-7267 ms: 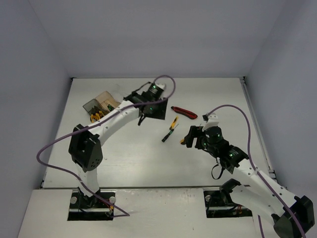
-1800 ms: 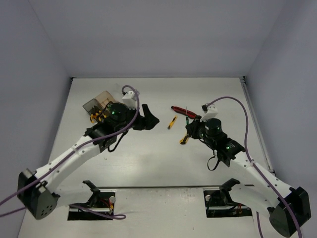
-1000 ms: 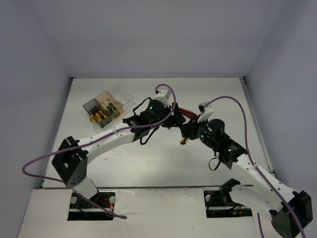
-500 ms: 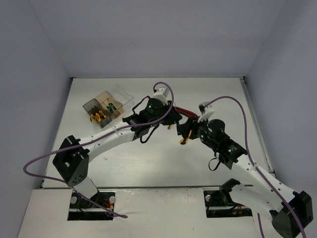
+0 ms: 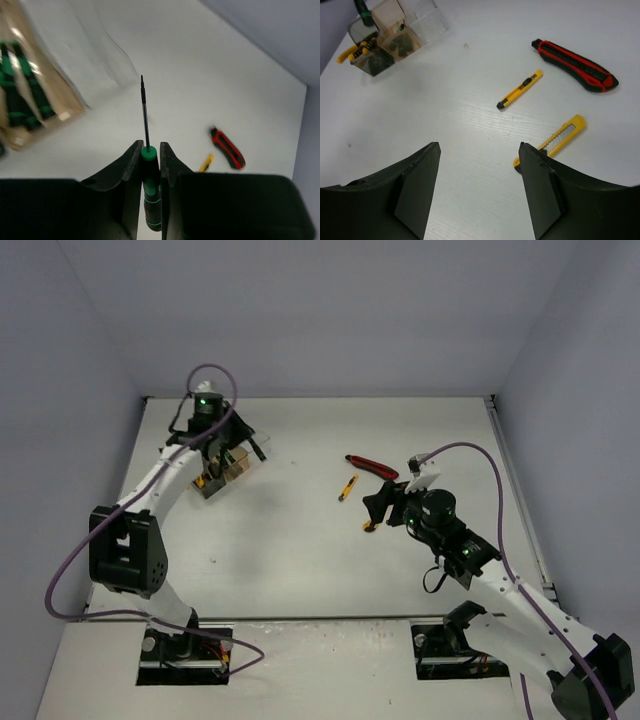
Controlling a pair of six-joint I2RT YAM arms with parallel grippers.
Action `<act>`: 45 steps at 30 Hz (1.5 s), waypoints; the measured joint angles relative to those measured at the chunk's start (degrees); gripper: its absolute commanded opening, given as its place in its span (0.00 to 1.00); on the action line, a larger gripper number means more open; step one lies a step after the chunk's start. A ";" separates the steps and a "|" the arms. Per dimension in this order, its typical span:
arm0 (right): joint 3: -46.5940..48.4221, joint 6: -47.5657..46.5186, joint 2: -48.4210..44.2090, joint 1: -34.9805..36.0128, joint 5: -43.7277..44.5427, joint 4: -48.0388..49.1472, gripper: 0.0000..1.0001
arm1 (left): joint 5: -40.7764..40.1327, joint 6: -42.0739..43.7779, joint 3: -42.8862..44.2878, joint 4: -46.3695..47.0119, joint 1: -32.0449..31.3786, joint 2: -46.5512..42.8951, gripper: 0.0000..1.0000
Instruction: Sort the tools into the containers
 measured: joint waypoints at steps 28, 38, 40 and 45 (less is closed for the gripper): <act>-2.77 0.13 0.54 0.00 2.36 -2.87 0.62 | 0.31 2.54 13.11 -13.37 11.50 18.77 0.58; -2.79 2.65 1.33 0.00 8.88 -5.33 0.59 | -1.96 9.83 11.12 -14.51 4.52 8.72 0.58; -2.77 3.65 1.85 -0.01 10.69 -5.88 0.59 | -2.34 13.82 11.96 -14.77 -0.60 6.64 0.58; -2.78 6.35 3.64 -0.28 13.20 -7.54 0.59 | -1.57 22.18 15.11 -15.29 -14.79 6.49 0.58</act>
